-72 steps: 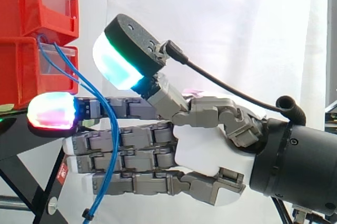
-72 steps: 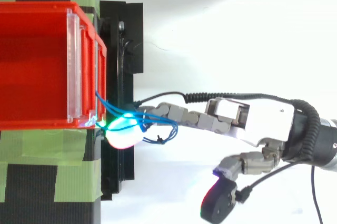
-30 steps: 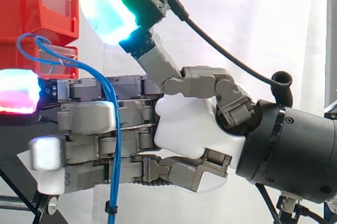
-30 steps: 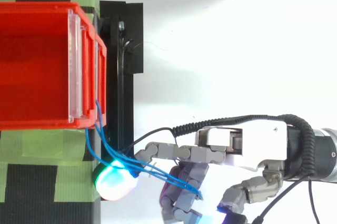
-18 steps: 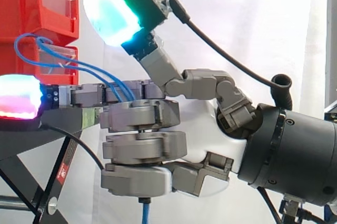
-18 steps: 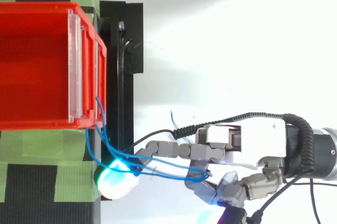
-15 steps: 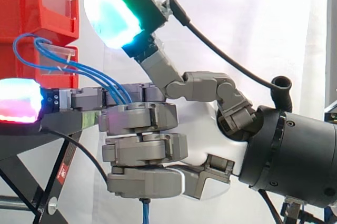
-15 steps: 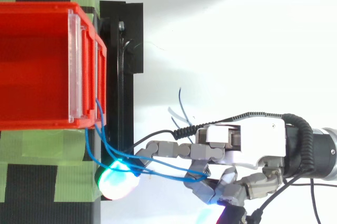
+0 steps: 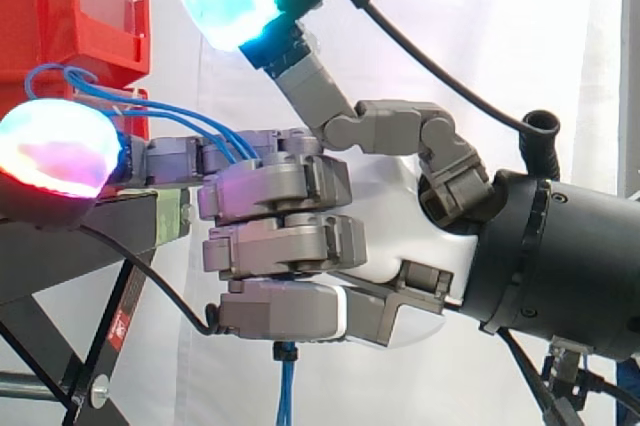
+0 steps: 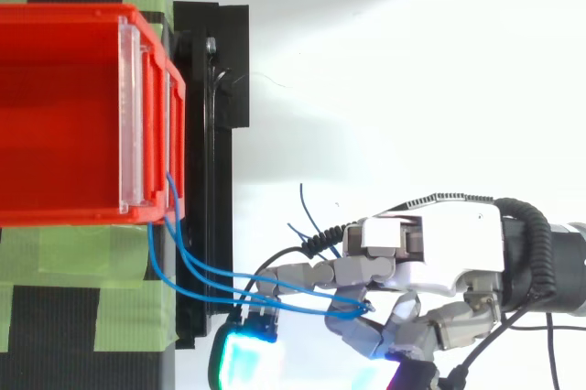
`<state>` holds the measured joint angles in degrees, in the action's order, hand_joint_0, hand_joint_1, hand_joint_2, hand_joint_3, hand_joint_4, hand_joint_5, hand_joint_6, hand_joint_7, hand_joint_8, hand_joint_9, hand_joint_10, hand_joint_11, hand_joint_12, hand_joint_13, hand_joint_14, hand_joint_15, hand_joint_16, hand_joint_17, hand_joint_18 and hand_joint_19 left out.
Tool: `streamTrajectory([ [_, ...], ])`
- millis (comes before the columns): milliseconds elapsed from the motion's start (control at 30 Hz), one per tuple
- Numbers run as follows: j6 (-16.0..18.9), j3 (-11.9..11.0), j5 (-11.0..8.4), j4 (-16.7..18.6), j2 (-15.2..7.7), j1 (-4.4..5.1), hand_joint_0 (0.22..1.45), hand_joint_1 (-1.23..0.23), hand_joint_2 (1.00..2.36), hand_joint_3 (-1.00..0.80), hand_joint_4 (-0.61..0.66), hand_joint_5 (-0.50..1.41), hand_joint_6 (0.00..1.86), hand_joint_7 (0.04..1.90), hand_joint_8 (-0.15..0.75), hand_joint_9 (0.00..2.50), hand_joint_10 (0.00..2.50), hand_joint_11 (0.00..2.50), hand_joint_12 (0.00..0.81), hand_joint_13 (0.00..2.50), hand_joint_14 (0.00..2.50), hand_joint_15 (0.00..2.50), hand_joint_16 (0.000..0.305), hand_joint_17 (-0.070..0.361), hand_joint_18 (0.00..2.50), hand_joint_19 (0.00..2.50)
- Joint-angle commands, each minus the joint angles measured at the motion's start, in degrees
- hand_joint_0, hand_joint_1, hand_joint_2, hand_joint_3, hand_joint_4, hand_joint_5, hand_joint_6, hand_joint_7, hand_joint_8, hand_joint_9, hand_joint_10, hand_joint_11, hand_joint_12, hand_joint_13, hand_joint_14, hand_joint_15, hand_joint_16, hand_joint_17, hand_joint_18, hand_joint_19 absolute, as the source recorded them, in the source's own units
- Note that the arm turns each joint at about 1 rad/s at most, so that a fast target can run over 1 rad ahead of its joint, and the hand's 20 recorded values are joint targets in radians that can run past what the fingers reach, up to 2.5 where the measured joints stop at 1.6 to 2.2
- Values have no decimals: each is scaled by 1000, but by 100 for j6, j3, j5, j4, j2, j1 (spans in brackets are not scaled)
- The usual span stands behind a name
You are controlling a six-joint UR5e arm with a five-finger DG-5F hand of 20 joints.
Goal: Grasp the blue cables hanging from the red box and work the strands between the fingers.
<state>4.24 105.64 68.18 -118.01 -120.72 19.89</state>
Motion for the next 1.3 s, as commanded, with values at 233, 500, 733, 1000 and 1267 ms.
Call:
streamTrajectory([
  [233,-37,0,-358,-460,75,59,785,-580,1000,-1000,350,222,68,1341,450,1280,2500,2500,592,1695,2500,1595,216,162,1998,979],
  [500,-63,-140,-498,-1172,66,94,789,-574,1000,-1000,334,221,71,1352,449,1287,2500,2500,585,1692,2500,1627,216,162,2001,980],
  [733,-63,-158,-481,-1743,66,94,796,-570,1000,-1000,326,188,202,1322,440,1282,2500,2500,580,1687,2500,1619,214,160,1986,964],
  [1000,-54,-158,-516,-1937,75,94,803,-566,1000,-1000,315,160,319,1281,441,1275,2500,2500,566,1664,2500,1630,208,156,1950,972],
  [1267,34,-255,-490,-2033,75,50,814,-564,1000,-1000,311,135,406,1251,439,1265,2500,2500,562,1660,2500,1601,202,152,1934,948],
])
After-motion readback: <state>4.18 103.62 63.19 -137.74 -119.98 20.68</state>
